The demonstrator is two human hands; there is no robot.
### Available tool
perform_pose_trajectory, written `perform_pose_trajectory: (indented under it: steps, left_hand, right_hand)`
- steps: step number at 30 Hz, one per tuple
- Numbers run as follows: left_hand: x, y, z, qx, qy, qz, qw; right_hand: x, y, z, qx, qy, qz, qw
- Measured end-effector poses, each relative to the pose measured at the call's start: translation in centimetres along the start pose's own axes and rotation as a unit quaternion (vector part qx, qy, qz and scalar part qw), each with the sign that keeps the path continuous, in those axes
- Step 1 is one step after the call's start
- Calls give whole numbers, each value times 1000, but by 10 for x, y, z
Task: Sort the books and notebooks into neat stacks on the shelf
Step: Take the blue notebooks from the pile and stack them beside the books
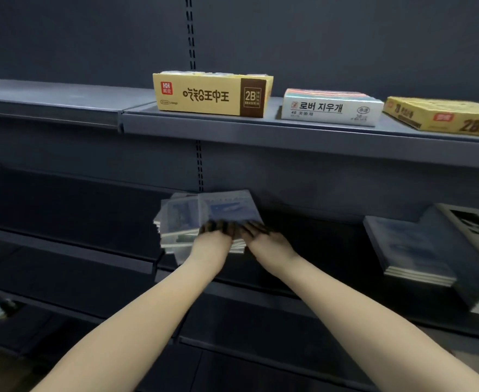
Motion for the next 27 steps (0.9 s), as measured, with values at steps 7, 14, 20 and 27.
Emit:
perform_pose_trajectory:
  steps: [7, 14, 20, 27]
  left_hand:
    - [-8, -56, 11, -43, -13, -42, 998]
    - [-14, -150, 30, -112, 23, -121, 986]
    - [-24, -224, 42, -117, 7, -203, 972]
    - [-40, -296, 38, -59, 22, -299, 952]
  right_hand:
    - [-51, -20, 17, -61, -54, -38, 996]
    - [-138, -68, 37, -83, -86, -87, 989]
    - [-207, -95, 43, -142, -80, -147, 976]
    - [-279, -106, 47, -176, -34, -269, 946]
Point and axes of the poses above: each hand's wrist, its own x-axis towards the middle knuckle, its own z-axis out of the back of the hand, y = z × x, the point moved 2 cm from there along x, towards the middle knuckle, and after that the axes turned 11 degrees about z, right-handed, at the moved point
